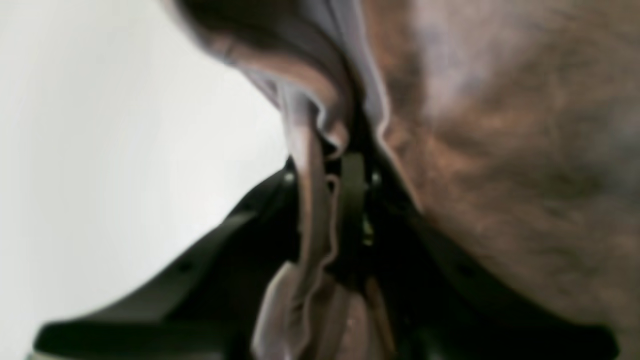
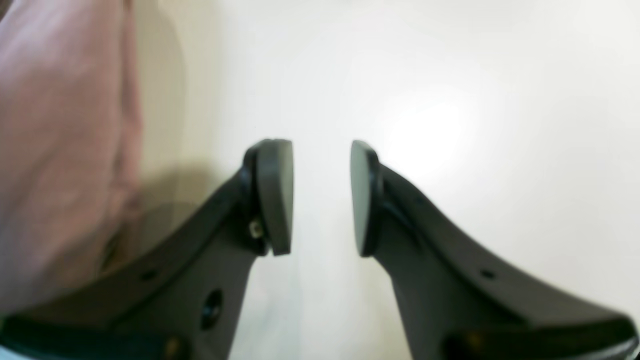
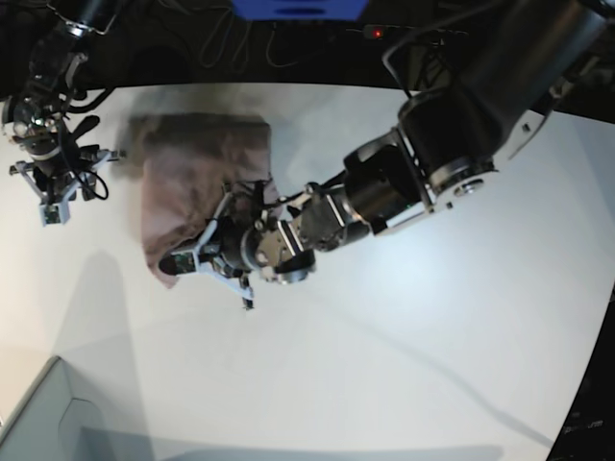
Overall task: Layout the t-shirt on the table in an organized manner, then fold the t-shirt properly
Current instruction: 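Fold the grasped edge over the shirt with the left gripper and release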
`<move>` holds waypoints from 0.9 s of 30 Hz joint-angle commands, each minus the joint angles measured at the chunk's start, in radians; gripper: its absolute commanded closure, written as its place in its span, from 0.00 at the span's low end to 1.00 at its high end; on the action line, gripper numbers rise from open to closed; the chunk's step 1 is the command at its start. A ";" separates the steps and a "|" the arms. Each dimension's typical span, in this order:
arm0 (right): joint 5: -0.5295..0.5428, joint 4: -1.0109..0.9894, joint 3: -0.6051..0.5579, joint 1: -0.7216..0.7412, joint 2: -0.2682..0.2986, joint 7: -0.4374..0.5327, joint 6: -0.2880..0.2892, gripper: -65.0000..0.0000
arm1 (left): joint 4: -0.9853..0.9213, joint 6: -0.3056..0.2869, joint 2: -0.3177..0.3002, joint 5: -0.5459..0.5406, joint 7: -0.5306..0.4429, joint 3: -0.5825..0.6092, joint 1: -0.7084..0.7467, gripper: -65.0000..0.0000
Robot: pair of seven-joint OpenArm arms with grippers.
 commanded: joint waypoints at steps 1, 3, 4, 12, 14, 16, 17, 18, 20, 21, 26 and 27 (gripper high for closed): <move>0.008 0.018 0.002 -0.009 0.008 0.015 -0.001 0.70 | 0.013 0.000 0.007 0.023 -0.020 -0.005 -0.033 0.85; 0.008 0.018 0.005 -0.017 0.008 0.015 -0.001 0.70 | 0.013 0.000 0.007 0.051 -0.018 -0.005 -0.035 0.72; 0.008 0.018 0.008 -0.017 0.008 0.015 -0.001 0.70 | 0.015 0.000 0.007 0.063 -0.017 -0.005 -0.036 0.66; 0.008 0.018 0.009 -0.041 0.007 0.015 -0.001 0.70 | 0.242 0.005 -0.043 0.088 -0.015 -0.032 -0.039 0.28; 0.008 0.018 0.005 -0.041 0.005 0.015 -0.001 0.70 | 0.326 0.002 -0.081 0.088 -0.015 -0.104 -0.033 0.24; 0.008 0.018 0.005 -0.041 -0.004 0.015 -0.001 0.70 | 0.388 0.000 -0.108 0.089 -0.013 -0.163 -0.032 0.23; 0.008 0.019 0.006 -0.041 -0.009 0.015 -0.001 0.70 | 0.420 0.000 -0.124 0.089 -0.013 -0.190 -0.030 0.23; 0.008 0.025 0.008 -0.041 -0.009 0.015 -0.001 0.70 | 0.449 0.000 -0.147 0.089 -0.007 -0.215 -0.024 0.23; 0.008 0.048 0.003 -0.044 -0.015 0.015 -0.001 0.70 | 0.516 0.002 -0.187 0.086 0.054 -0.264 0.002 0.23; 0.008 0.062 0.005 -0.044 -0.023 0.015 -0.001 0.70 | 0.559 0.002 -0.209 0.080 0.095 -0.299 0.021 0.23; 0.008 0.137 -0.012 -0.038 -0.033 0.015 -0.001 0.70 | 0.810 0.002 -0.269 0.078 0.329 -0.594 0.264 0.23; 0.008 0.143 -0.021 -0.037 -0.035 0.015 -0.001 0.70 | 0.848 0.002 -0.267 0.078 0.362 -0.658 0.320 0.23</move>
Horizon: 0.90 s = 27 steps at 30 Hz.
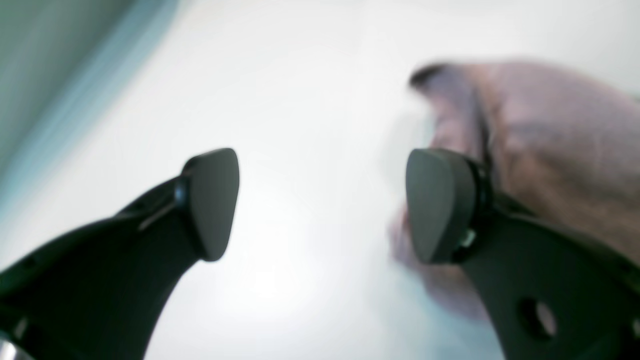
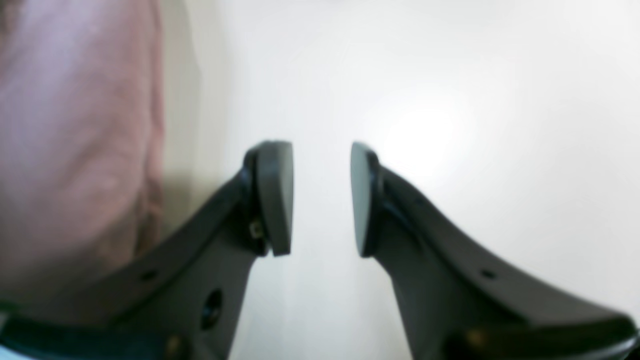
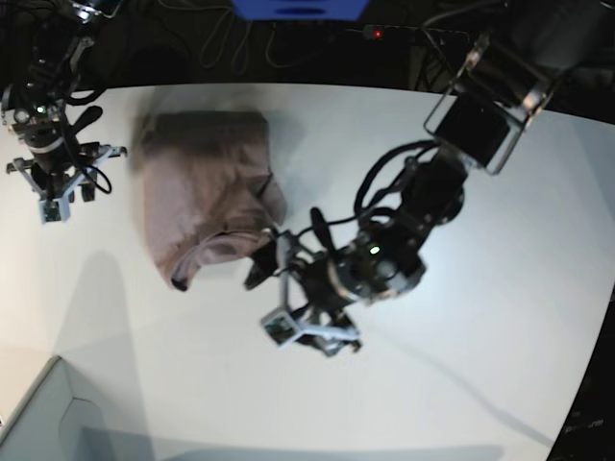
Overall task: Layout the t-shirt on the table in an organized manner, then fold the t-shirt properly
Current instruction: 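Fold the grasped edge over the shirt with the left gripper and release, then grasp the loose shirt flap beside the bundle with the left gripper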
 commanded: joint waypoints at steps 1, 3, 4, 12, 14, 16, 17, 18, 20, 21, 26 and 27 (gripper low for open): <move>0.010 0.020 -0.008 0.005 0.003 0.020 -0.001 0.70 | 0.050 0.004 0.009 -0.005 0.012 -0.060 0.043 0.23; 0.010 0.026 -0.009 0.008 0.003 0.020 -0.001 0.70 | 0.112 0.006 0.025 -0.005 0.060 -0.187 0.172 0.23; 0.010 0.026 -0.009 0.008 0.003 0.020 -0.001 0.70 | 0.133 0.006 0.043 -0.005 0.072 -0.249 0.229 0.23; 0.010 0.031 -0.075 0.002 0.000 0.020 -0.001 0.70 | 0.149 0.001 0.177 -0.005 0.075 -0.462 0.475 0.23; 0.010 0.031 -0.095 0.003 -0.010 0.020 -0.001 0.70 | 0.118 0.001 0.206 -0.006 0.075 -0.442 0.479 0.23; 0.010 0.029 -0.100 0.003 -0.012 0.020 -0.001 0.70 | 0.080 0.001 0.223 -0.006 0.075 -0.424 0.481 0.23; 0.010 0.025 -0.100 0.007 -0.012 0.020 -0.001 0.70 | 0.057 0.001 0.232 -0.006 0.075 -0.413 0.479 0.23; 0.010 0.025 -0.101 0.007 -0.012 0.020 -0.001 0.70 | 0.035 0.001 0.244 -0.006 0.075 -0.408 0.476 0.23; 0.010 0.023 -0.115 0.003 -0.012 0.020 -0.001 0.70 | 0.003 0.001 0.264 -0.006 0.074 -0.410 0.470 0.23; 0.010 0.023 -0.121 0.002 -0.012 0.020 -0.001 0.70 | -0.013 0.001 0.273 -0.006 0.074 -0.408 0.470 0.23; 0.010 0.023 -0.121 -0.001 -0.012 0.020 -0.001 0.70 | -0.102 0.001 0.278 -0.006 0.012 -0.405 0.430 0.23; 0.010 0.023 -0.121 -0.001 -0.012 0.020 -0.001 0.70 | -0.129 0.001 0.278 -0.006 -0.004 -0.407 0.415 0.23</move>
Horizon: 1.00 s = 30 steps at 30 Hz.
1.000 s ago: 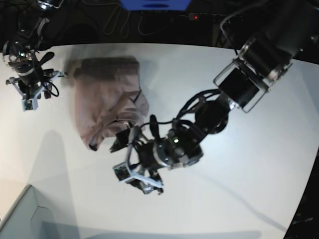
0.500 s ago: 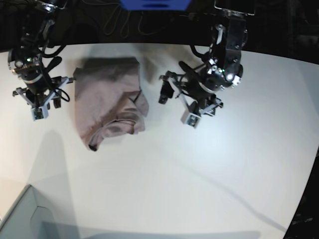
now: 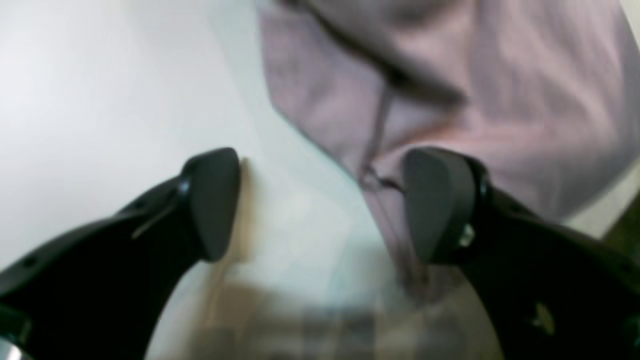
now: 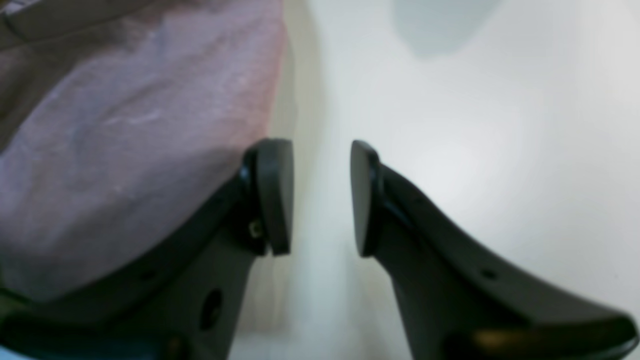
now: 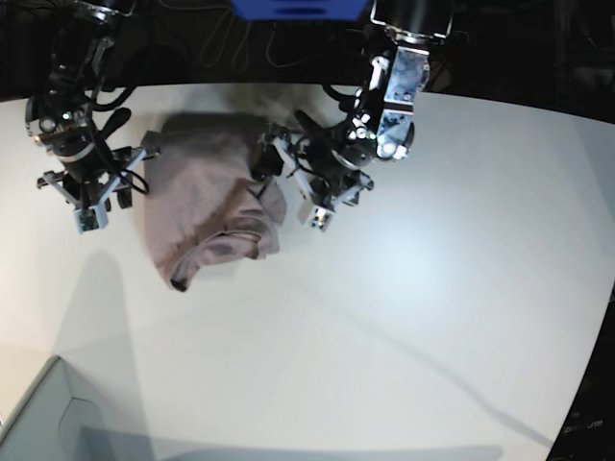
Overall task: Layout the t-shirt on the table in an organized manner, then fold the t-shirt properly
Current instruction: 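Grasp the loose shirt flap beside the bundle with the left gripper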
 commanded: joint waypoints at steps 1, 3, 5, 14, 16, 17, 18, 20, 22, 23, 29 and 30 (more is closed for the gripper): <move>0.008 0.013 0.003 0.004 0.009 0.020 -0.002 0.70 | -0.018 -0.003 0.009 -0.006 -0.005 0.004 -0.022 0.23; 0.008 0.013 0.010 0.002 0.009 0.020 -0.002 0.70 | -0.058 -0.003 0.009 -0.040 -0.011 0.004 -0.049 0.23; 0.008 0.013 0.010 -0.004 0.012 0.020 -0.002 0.70 | -0.073 -0.003 0.009 -0.112 -0.011 0.006 -0.058 0.23; 0.008 0.013 0.010 -0.015 0.015 0.020 -0.002 0.70 | -0.070 0.004 0.008 -0.330 -0.018 -0.002 -0.067 0.79; 0.008 0.013 0.010 -0.015 0.015 0.020 -0.002 0.70 | -0.069 0.006 0.006 -0.335 -0.018 -0.002 -0.065 0.86; 0.008 0.013 0.010 -0.015 0.015 0.020 -0.002 0.70 | -0.063 0.006 -0.001 -0.331 -0.018 -0.004 -0.064 0.89; 0.008 0.013 0.010 -0.013 0.015 0.020 -0.002 0.70 | -0.058 0.015 -0.009 -0.338 -0.018 -0.004 -0.062 0.92; 0.008 0.013 0.010 -0.012 0.015 0.020 -0.002 0.70 | -0.044 0.075 -0.012 -0.338 -0.020 -0.004 -0.056 0.98; 0.008 0.013 0.010 -0.012 0.015 0.020 -0.002 0.70 | -0.043 0.135 -0.012 -0.338 -0.021 -0.004 -0.059 1.00; 0.008 0.013 0.010 -0.010 0.015 0.020 -0.002 0.70 | -0.047 0.150 -0.012 -0.338 -0.021 -0.004 -0.064 1.00; 0.008 0.013 0.003 -0.010 0.015 0.020 -0.002 0.70 | -0.064 0.152 -0.007 -0.339 -0.021 0.004 -0.119 0.93; 0.008 0.013 0.003 -0.012 0.015 0.020 -0.002 0.70 | -0.078 0.152 -0.006 -0.339 -0.021 0.004 -0.127 0.92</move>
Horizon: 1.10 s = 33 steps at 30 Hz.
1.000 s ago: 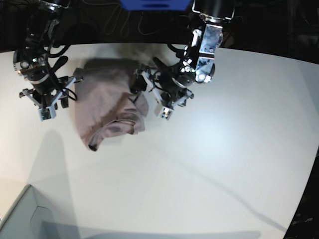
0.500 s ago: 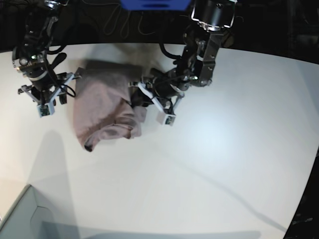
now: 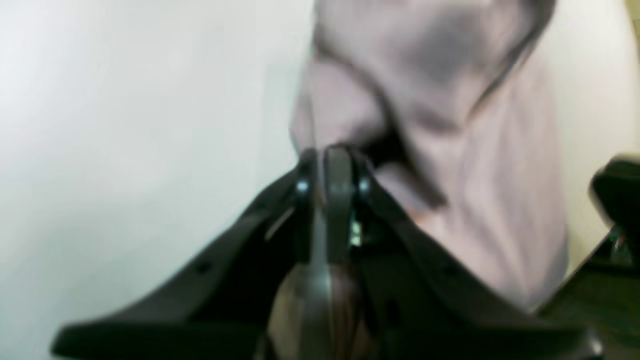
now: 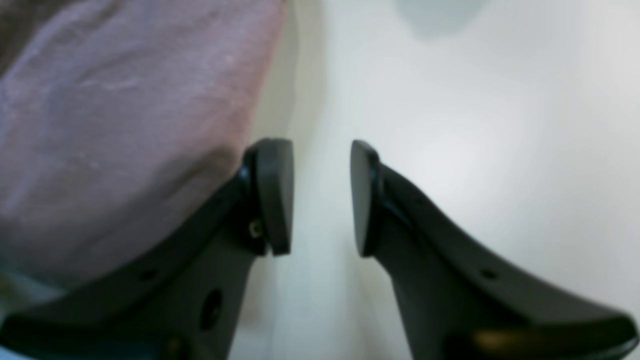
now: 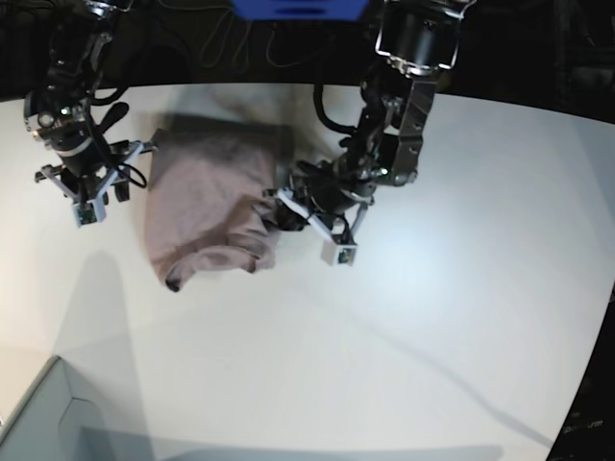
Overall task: Layout the t-shirt on the table in an organized manner, then fold the t-shirt properly
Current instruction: 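Grasp the loose shirt flap beside the bundle with the left gripper, then lift the flap and tuck it onto the bundle with the left gripper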
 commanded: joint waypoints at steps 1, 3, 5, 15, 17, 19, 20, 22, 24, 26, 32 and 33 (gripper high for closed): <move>0.008 0.014 0.000 0.006 0.007 0.019 -0.001 0.70 | -0.007 -0.009 0.012 -0.012 -0.009 0.004 -0.022 0.92; 0.008 0.014 0.000 0.006 0.007 0.019 -0.001 0.70 | -0.054 -0.009 0.014 -0.012 -0.009 0.006 -0.044 0.92; 0.008 0.014 0.000 0.006 0.007 0.019 -0.001 0.70 | -0.097 -0.009 0.023 -0.014 -0.009 0.006 -0.064 0.92; 0.008 0.014 0.000 0.014 0.007 0.019 -0.001 0.70 | -0.139 -0.148 0.026 -0.150 -0.002 0.007 -0.076 0.89; 0.008 0.014 0.000 0.014 0.007 0.019 -0.001 0.70 | -0.139 -0.148 0.026 -0.153 -0.006 0.007 -0.076 0.81; 0.008 0.014 -0.002 0.014 0.007 0.019 -0.001 0.70 | -0.139 -0.148 0.026 -0.153 -0.008 0.002 -0.076 0.70; 0.008 0.014 -0.002 0.014 0.007 0.019 -0.001 0.70 | -0.139 -0.148 0.026 -0.155 -0.008 -0.002 -0.076 0.66; 0.008 0.014 -0.002 0.014 0.007 0.019 -0.001 0.70 | -0.139 -0.148 0.026 -0.155 -0.008 -0.005 -0.076 0.59; 0.008 0.014 -0.002 0.012 0.007 0.019 -0.001 0.70 | -0.140 -0.150 0.026 -0.161 -0.009 -0.005 -0.076 0.56; 0.008 0.014 -0.002 0.009 0.007 0.019 -0.001 0.70 | -0.159 -0.150 0.026 -0.195 -0.009 -0.005 -0.078 0.55; 0.008 0.014 0.000 0.004 0.007 0.019 -0.001 0.70 | -0.288 -0.153 0.004 -0.314 -0.009 -0.004 -0.131 0.54; 0.008 0.014 0.000 0.003 0.007 0.019 -0.001 0.70 | -0.285 -0.153 -0.005 -0.336 -0.008 -0.004 -0.127 0.54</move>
